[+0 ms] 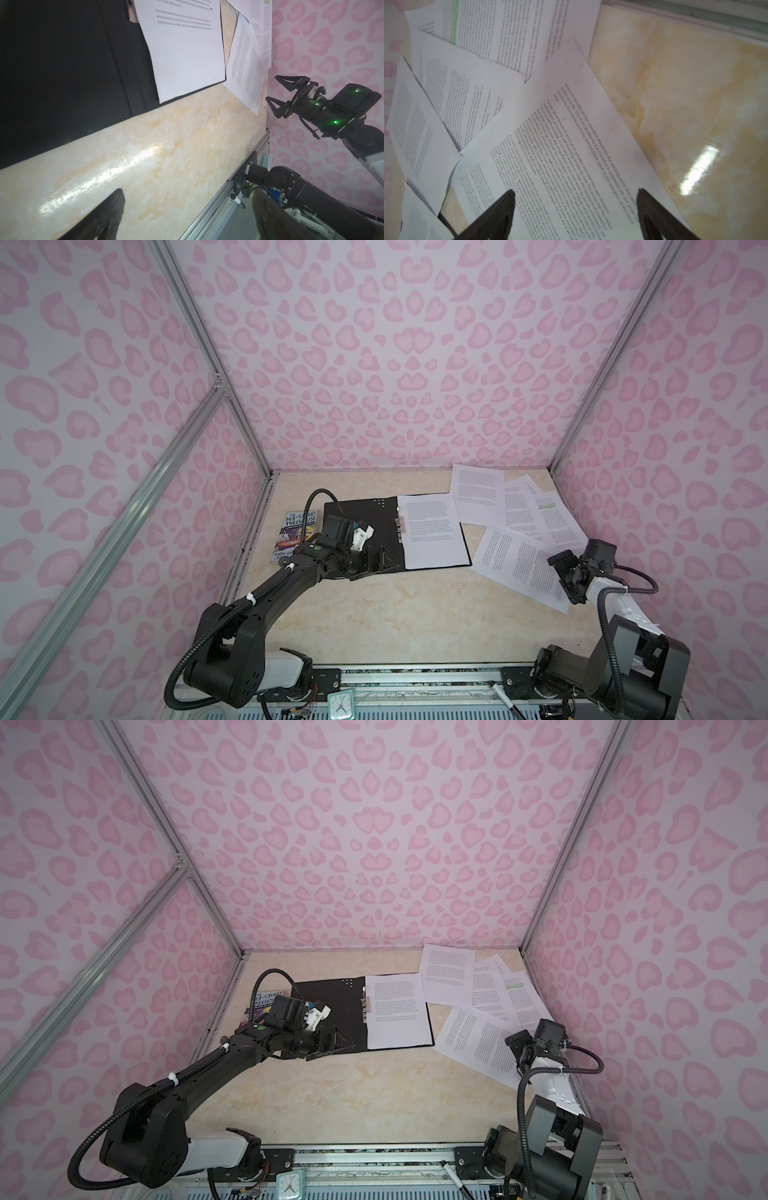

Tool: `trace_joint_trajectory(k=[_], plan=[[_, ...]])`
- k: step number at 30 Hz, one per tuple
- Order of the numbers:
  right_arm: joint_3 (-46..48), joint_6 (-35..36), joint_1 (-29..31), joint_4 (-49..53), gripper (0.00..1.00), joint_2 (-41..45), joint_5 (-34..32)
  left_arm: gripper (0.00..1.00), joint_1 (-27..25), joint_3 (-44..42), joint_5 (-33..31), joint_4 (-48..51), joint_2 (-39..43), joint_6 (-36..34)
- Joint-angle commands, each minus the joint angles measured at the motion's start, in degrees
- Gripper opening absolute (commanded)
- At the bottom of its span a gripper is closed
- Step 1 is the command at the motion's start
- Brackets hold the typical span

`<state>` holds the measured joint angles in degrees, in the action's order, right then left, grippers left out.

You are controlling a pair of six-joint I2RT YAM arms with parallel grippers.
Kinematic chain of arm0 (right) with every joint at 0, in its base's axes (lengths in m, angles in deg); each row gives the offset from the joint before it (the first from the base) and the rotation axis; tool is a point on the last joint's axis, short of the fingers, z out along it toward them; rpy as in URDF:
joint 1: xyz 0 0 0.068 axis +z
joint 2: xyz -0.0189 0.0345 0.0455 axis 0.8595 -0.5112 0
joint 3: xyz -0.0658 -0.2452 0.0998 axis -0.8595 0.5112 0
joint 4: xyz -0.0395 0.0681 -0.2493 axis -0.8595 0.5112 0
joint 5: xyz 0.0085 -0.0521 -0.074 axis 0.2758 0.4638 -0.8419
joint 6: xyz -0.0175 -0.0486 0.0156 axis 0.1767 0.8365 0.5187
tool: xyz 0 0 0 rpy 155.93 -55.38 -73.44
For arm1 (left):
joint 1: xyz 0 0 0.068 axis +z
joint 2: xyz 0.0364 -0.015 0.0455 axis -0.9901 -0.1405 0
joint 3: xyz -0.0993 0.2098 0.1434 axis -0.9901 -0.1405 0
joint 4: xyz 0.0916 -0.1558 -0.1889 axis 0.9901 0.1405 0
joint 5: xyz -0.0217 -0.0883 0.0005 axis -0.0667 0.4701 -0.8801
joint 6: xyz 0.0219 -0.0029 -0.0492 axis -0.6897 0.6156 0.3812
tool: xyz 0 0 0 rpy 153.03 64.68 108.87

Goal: Put the files into the folder
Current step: 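Withdraw the right gripper from the folder toward the loose sheets nearer the robot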

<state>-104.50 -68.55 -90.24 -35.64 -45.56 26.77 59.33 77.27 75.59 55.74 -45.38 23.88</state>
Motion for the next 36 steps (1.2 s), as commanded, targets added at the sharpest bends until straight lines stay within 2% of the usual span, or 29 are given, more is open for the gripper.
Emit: trace_joint_trajectory(k=[1,4,7,12,15,20,23,27,30,32,36], plan=[[3.7,-2.6,-4.9,1.2,0.92,4.9,-2.7,0.97,-2.7,0.0,-0.7,-3.9,-1.6,2.1],[8.5,-3.7,-7.6,-2.7,0.92,8.2,0.5,0.97,-4.3,0.5,-0.9,-4.3,-2.6,2.3],[10.6,-4.2,-7.9,-4.1,0.93,7.3,3.2,0.97,-4.7,1.4,-0.9,-4.1,-3.3,2.2],[12.1,-4.0,-7.9,-9.1,0.92,0.5,12.1,0.97,-4.9,2.2,-0.9,-4.0,-3.8,2.3],[12.0,-4.8,-6.3,-15.5,0.89,-4.1,16.6,0.97,-4.9,2.1,-1.0,-4.0,-3.8,2.2],[5.2,-3.5,-0.3,-22.6,0.87,-12.9,19.4,0.97,-4.9,1.9,-0.9,-4.3,-4.4,2.4],[-0.8,-5.3,1.8,-25.6,0.8,-18.3,23.0,0.97,-4.9,2.3,-0.7,-4.2,-4.9,2.4],[-6.0,-7.1,2.1,-32.7,0.81,-19.1,27.2,0.97,-4.9,2.4,-0.8,-4.2,-4.9,2.2],[-8.8,-4.3,1.9,-29.0,0.82,-17.9,27.5,0.97,-4.9,2.0,-0.9,-4.2,-4.7,1.8],[-10.0,-0.7,1.3,-18.3,0.81,-16.5,22.9,0.97,-4.9,2.1,-0.9,-3.7,-4.6,1.4],[-3.5,1.0,-2.4,-14.5,0.81,-13.2,25.4,0.97,-4.9,2.4,-0.6,-2.5,-3.3,0.3]])
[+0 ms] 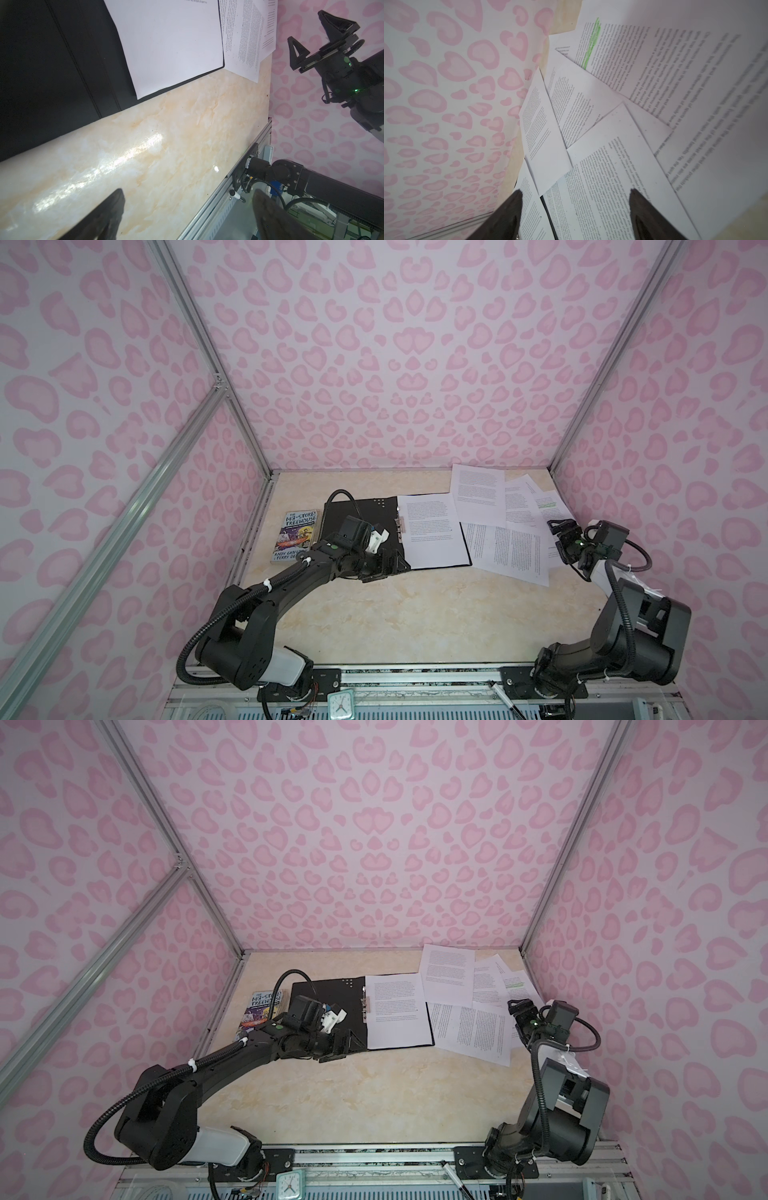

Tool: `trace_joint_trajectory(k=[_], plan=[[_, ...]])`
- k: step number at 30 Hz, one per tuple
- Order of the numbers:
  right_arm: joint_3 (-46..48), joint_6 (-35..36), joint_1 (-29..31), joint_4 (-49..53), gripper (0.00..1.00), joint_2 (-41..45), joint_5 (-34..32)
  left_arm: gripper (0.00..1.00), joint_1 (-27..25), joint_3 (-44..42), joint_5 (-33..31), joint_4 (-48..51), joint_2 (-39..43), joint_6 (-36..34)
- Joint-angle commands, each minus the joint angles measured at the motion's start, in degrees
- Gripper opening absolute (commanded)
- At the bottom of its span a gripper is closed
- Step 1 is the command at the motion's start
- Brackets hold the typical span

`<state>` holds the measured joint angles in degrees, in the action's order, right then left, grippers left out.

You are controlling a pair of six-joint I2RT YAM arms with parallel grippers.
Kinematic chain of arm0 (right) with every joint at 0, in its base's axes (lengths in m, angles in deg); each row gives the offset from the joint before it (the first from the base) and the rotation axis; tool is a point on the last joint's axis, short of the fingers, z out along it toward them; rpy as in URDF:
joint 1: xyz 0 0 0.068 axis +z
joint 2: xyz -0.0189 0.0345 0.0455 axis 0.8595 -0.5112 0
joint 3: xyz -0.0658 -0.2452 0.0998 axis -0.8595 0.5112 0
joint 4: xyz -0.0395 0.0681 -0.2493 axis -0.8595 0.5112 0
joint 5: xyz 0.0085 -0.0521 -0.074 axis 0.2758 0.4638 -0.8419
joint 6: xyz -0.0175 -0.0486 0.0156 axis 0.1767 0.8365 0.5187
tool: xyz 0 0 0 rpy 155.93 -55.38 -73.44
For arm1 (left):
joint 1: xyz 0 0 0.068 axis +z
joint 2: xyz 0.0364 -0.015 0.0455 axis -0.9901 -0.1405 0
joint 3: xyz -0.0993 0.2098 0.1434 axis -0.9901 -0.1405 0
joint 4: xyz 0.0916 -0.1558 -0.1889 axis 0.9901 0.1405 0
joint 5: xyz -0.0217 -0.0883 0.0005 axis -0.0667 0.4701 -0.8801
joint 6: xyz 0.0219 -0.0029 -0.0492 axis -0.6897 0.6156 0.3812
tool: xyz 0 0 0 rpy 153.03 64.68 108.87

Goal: Put the files into the folder
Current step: 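Withdraw the right gripper from the folder toward the loose sheets nearer the robot, then grasp the edge of the next printed sheet with the right gripper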

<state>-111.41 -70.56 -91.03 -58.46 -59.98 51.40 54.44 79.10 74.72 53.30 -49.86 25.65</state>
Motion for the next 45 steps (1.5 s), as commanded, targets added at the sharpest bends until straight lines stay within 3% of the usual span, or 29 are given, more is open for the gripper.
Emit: trace_joint_trajectory(k=[1,5,14,26,33,38,45], plan=[[4.9,4.1,-2.2,9.1,0.81,1.9,1.1,0.97,-0.1,0.7,0.4,0.3,1.5,-1.7],[8.4,9.3,-3.2,13.6,0.82,3.6,-0.2,0.97,0.0,1.6,1.4,1.6,2.0,-2.5],[8.7,10.0,-1.0,16.5,0.81,-1.7,2.7,0.97,0.0,4.0,1.7,4.8,2.1,-4.9],[10.4,-5.2,9.2,-0.3,0.87,2.4,7.6,0.97,0.0,3.9,1.3,5.5,1.1,-6.1],[17.1,-17.9,17.3,-13.9,0.92,4.7,0.9,0.97,0.0,4.1,1.3,6.1,1.4,-6.6],[19.7,-22.4,23.7,-20.0,0.94,5.4,-7.7,0.97,0.1,4.2,1.4,6.7,1.5,-7.0],[23.6,-26.5,25.9,-31.9,0.81,1.1,-16.0,0.97,0.1,4.2,0.9,7.6,2.3,-7.5]])
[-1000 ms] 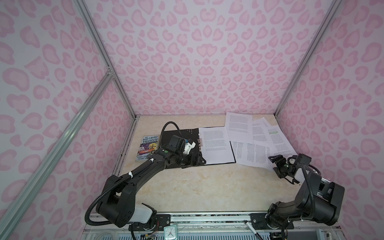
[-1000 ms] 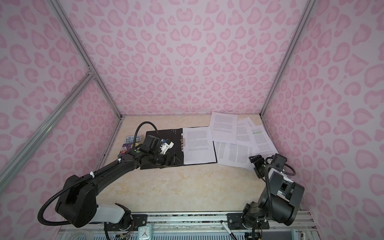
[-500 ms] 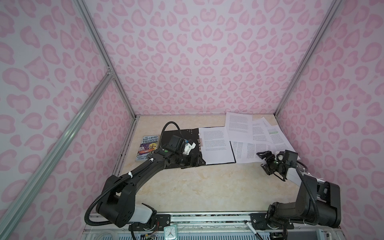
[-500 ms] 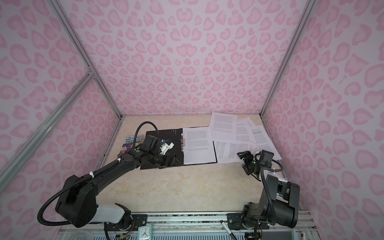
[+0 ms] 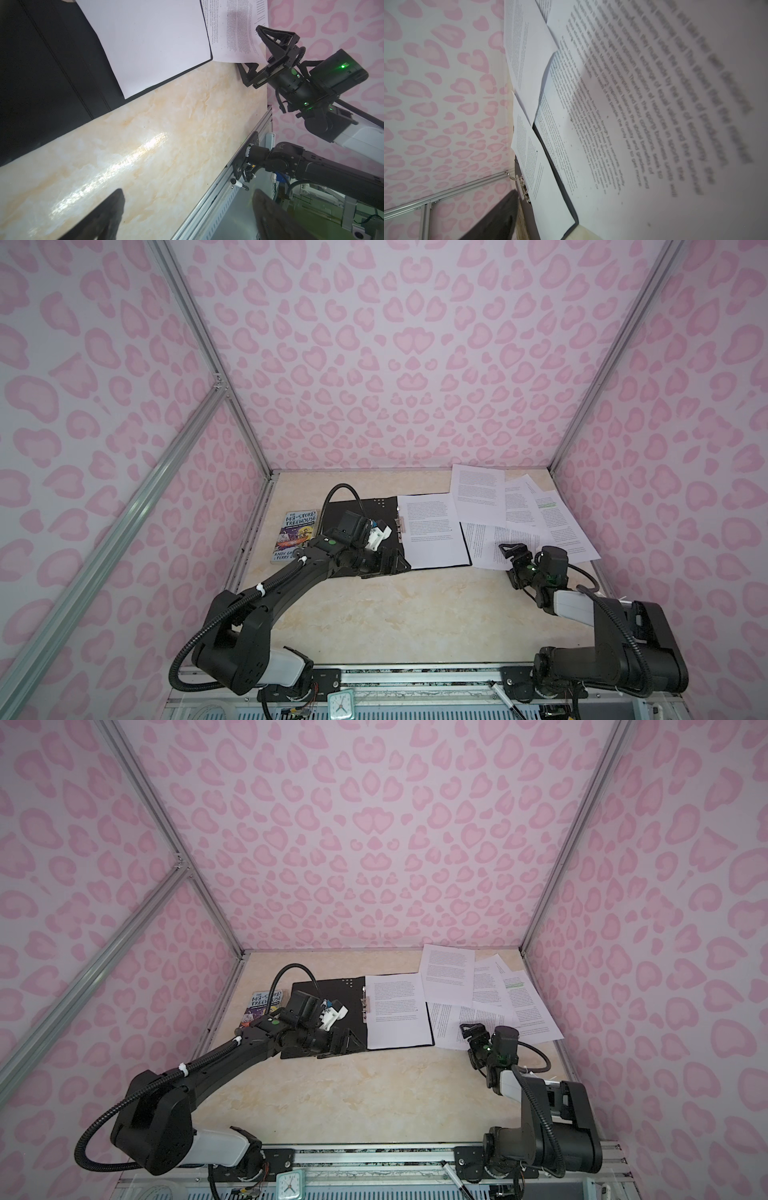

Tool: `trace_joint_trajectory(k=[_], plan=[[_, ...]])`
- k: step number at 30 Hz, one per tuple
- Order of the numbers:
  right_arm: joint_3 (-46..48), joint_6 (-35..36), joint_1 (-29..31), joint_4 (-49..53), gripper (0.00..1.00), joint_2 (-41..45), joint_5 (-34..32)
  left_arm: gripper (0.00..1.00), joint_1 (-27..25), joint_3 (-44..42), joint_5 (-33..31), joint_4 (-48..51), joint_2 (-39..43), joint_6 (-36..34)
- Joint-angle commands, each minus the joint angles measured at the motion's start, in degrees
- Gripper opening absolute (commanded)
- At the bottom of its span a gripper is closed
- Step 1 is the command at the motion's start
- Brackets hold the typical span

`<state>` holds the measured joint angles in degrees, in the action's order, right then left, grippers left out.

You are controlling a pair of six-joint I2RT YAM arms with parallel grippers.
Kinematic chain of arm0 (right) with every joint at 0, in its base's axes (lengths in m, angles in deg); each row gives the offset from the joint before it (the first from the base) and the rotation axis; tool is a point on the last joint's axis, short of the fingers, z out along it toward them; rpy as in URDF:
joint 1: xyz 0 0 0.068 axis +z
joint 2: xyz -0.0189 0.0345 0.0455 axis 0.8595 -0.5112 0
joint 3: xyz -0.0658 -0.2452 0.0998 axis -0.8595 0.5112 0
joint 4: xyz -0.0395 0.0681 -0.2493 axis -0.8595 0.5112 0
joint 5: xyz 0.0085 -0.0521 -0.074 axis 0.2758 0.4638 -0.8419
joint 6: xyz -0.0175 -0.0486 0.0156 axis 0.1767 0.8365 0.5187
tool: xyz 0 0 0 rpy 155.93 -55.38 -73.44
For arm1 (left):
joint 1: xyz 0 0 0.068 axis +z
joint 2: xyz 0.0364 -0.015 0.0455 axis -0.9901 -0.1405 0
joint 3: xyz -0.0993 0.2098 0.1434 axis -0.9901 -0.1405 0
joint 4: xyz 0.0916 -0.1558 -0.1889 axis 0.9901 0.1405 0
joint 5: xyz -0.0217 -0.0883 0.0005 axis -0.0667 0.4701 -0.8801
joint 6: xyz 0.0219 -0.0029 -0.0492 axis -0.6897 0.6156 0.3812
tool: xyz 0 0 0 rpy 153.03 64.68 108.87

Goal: Put the files into the folder
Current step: 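Grasp the edge of the next printed sheet with the right gripper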

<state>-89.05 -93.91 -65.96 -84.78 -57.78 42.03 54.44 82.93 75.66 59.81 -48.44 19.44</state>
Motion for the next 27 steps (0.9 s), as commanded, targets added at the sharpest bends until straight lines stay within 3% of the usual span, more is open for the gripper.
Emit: trace_joint_trajectory(k=[1,11,21,27], plan=[[1.6,-3.7,1.4,-6.0,0.8,-1.1,-8.1,0.97,0.1,0.3,-0.1,1.2,1.0,-1.3],[3.5,-9.6,6.9,-11.8,0.65,-4.8,-20.5,0.97,0.1,1.2,-0.4,2.6,1.6,-2.0],[3.7,-13.6,6.9,-25.9,0.12,-14.8,-20.2,0.97,0.2,0.1,-2.1,-0.6,9.2,-2.8],[4.3,-10.7,6.4,-20.0,0.0,-7.8,-19.1,0.97,0.2,-2.0,-4.5,-7.1,20.8,-2.8]])
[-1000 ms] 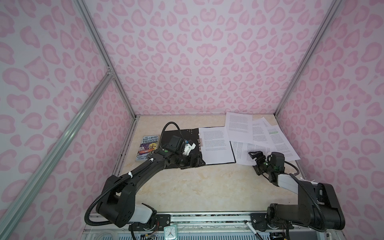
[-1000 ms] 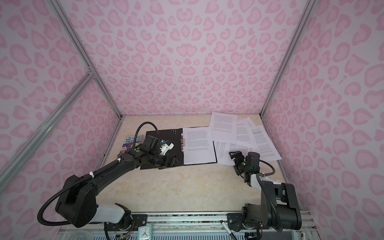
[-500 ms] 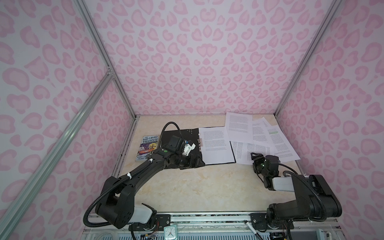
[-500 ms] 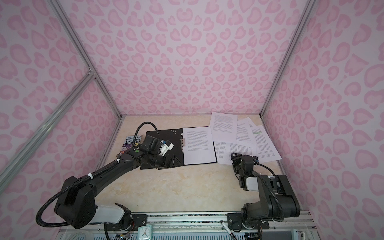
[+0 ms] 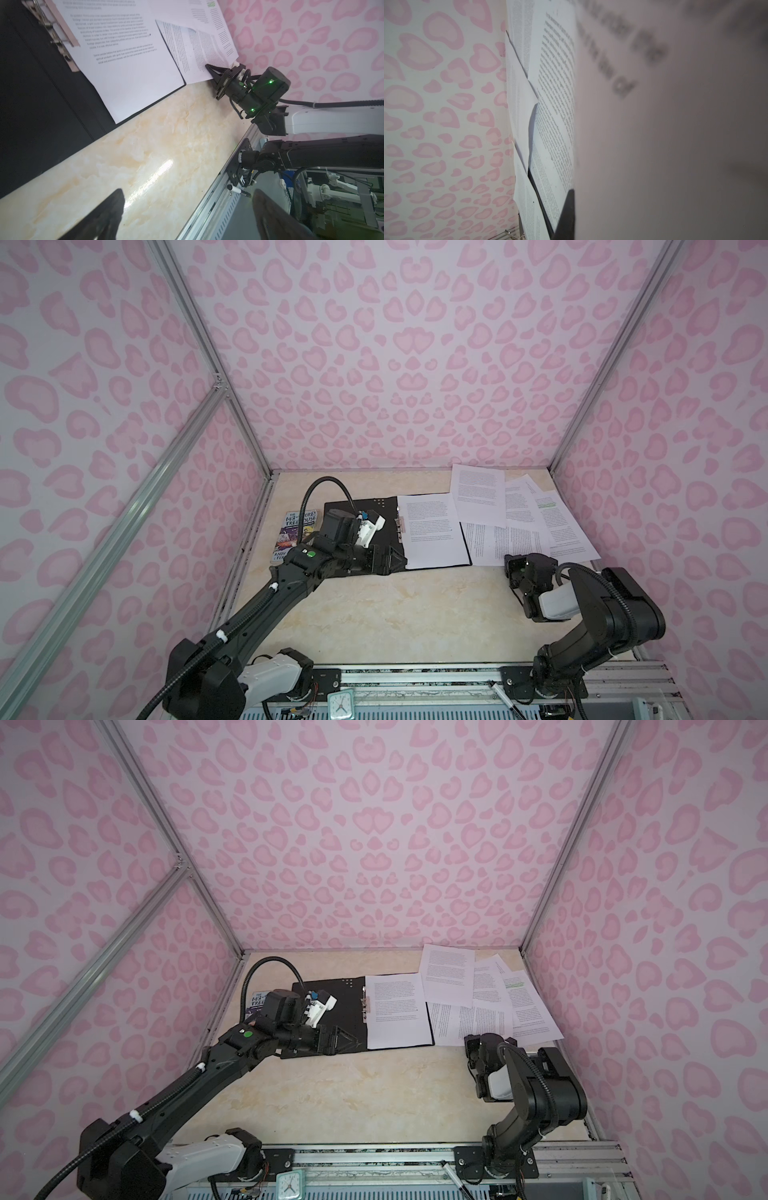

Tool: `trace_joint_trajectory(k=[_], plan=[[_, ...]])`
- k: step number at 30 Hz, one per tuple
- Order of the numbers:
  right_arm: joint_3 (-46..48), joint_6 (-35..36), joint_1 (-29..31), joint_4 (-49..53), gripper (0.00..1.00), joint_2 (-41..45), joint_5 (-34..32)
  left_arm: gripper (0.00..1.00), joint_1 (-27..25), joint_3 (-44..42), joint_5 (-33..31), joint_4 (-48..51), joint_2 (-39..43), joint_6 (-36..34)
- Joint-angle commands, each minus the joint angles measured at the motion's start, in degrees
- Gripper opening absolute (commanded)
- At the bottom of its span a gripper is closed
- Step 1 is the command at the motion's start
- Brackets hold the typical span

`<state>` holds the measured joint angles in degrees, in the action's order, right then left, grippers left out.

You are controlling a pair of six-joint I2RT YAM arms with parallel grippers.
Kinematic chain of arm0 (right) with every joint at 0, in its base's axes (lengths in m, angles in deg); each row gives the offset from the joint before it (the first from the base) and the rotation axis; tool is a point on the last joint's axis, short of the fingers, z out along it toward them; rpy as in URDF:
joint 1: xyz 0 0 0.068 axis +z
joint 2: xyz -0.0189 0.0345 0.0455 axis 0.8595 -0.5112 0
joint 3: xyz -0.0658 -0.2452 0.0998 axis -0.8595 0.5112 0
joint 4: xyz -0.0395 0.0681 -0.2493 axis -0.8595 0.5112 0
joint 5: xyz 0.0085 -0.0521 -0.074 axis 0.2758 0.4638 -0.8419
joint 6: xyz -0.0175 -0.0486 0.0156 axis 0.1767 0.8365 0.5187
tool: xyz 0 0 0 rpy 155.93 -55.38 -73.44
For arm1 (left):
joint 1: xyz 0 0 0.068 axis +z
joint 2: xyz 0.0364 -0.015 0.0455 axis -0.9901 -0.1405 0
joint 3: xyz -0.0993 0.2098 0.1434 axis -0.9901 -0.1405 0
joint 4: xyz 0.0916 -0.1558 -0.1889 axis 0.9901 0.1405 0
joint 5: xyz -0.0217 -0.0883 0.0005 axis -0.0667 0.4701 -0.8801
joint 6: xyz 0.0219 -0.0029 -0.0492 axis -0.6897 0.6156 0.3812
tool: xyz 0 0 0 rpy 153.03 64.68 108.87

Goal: Put the files into the folder
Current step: 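Grasp the edge of the next printed sheet with the right gripper, then lift the held sheet up and over the folder with the right gripper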

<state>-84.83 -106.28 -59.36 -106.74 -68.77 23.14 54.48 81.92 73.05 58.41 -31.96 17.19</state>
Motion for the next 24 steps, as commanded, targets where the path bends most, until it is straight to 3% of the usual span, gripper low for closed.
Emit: trace_joint_trajectory(k=[1,4,9,12,14,18,24], plan=[[-0.1,2.7,-0.3,4.6,0.0,5.0,0.0,0.97,0.1,-1.4,-3.2,-6.6,6.2,-0.7],[-2.4,7.6,-1.4,18.1,0.0,13.8,0.6,0.97,0.1,-3.2,-9.0,-9.1,12.1,-1.9],[-11.4,19.4,-2.4,50.2,0.0,31.8,-3.4,0.97,0.1,-8.5,-20.5,-12.4,20.4,-4.6],[-16.8,24.9,-2.7,62.5,0.0,40.2,-6.0,0.97,0.2,-10.1,-27.0,-11.9,23.0,-3.5],[-20.9,27.8,-3.3,68.6,0.0,42.9,-4.9,0.97,0.4,-9.2,-27.6,-9.9,23.0,-4.0],[-30.6,32.5,-3.2,75.7,0.0,41.2,0.1,0.97,0.5,-8.6,-28.3,-8.0,22.8,-2.2],[-49.2,39.3,4.8,81.7,0.0,25.1,7.1,0.97,0.5,-8.7,-26.0,-8.5,22.9,-2.8]])
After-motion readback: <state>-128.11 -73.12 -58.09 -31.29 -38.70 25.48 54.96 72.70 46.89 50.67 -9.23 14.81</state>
